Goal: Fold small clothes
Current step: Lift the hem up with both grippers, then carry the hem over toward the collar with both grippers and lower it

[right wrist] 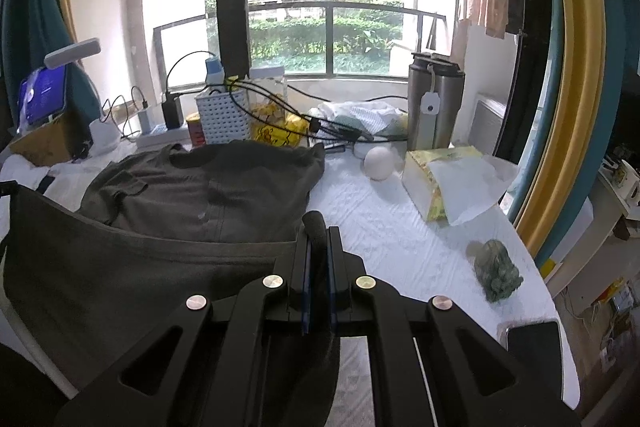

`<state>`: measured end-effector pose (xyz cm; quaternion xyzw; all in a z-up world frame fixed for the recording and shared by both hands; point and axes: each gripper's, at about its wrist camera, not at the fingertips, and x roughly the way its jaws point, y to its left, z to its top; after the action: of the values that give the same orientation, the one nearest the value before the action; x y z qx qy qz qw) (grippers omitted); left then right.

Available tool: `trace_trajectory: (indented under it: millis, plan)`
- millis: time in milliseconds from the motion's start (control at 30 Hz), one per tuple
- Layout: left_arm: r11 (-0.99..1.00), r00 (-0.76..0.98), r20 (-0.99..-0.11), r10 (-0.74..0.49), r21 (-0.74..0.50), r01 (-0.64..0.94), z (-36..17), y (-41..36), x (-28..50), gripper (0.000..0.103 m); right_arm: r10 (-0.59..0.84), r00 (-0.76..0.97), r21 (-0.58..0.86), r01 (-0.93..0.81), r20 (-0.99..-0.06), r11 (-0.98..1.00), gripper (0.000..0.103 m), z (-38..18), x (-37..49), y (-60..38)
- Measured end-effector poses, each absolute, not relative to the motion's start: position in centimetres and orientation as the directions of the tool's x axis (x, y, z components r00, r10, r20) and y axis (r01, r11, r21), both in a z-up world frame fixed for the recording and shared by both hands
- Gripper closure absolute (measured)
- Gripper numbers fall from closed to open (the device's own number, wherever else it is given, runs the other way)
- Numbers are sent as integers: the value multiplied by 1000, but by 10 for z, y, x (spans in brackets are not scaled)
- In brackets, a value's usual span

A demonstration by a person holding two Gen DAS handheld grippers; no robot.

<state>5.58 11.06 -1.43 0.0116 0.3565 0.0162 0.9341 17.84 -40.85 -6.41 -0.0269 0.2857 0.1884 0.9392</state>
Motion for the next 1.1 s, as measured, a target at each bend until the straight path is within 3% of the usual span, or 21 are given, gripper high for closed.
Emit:
trace_trajectory:
  millis: [567,1100]
  plan:
    - [998,835,-549,34,-26,-57,8,122,106,96,317,804,41,-344,-503,938,97,-46,229,-384]
    - [986,868,-497,7,-141,-88,6,139,156,96,337,817,27,-368,-468,930,97,-35,285,-367]
